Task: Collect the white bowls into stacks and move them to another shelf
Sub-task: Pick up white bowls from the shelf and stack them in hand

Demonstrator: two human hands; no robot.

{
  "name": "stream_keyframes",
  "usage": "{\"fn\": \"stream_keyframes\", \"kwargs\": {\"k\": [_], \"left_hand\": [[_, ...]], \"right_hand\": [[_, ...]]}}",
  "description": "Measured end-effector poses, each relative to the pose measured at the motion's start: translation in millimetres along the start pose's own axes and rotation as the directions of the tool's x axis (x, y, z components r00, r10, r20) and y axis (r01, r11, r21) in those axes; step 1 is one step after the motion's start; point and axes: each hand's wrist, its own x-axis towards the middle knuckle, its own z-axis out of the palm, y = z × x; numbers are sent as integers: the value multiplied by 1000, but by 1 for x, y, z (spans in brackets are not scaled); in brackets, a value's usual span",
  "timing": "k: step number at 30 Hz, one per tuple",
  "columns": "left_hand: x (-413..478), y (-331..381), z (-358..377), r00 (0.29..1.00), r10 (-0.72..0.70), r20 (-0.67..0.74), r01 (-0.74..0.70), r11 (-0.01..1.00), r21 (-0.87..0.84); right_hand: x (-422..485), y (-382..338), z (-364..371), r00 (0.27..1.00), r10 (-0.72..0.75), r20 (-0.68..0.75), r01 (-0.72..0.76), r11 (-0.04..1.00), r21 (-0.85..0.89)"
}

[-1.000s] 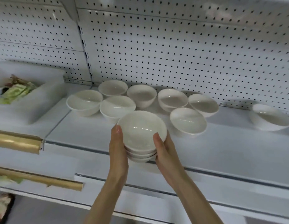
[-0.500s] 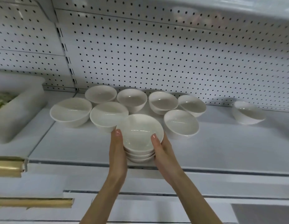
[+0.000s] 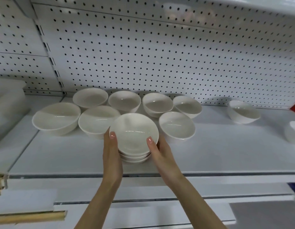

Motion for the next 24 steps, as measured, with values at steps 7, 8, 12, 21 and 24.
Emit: {"fn": "stream_keyframes", "kwargs": {"k": [7,8,12,21,24], "left_hand": [[5,4,-1,998,9,-63,-7,999,34],[8,4,0,997,3,-72,-1,1000,30],[13,4,6,994,-26,-108,23,999,-25],[12,9,25,951,-144,-272,102,981,-165],[13,8,29,937,-129,-326,75,982,-176]], "right_hand": [[13,-38,-58,985,-163,-52,141,947,-290],[20,-47,-69,983,-178,-37,155,929,-336],[68,-69,-98,976,-216,12,191,833,-520],[174,-54,-111,985,-112,128,169,712,-681],[200,-53,-109,980,-84,183,190,685,-704]]}}
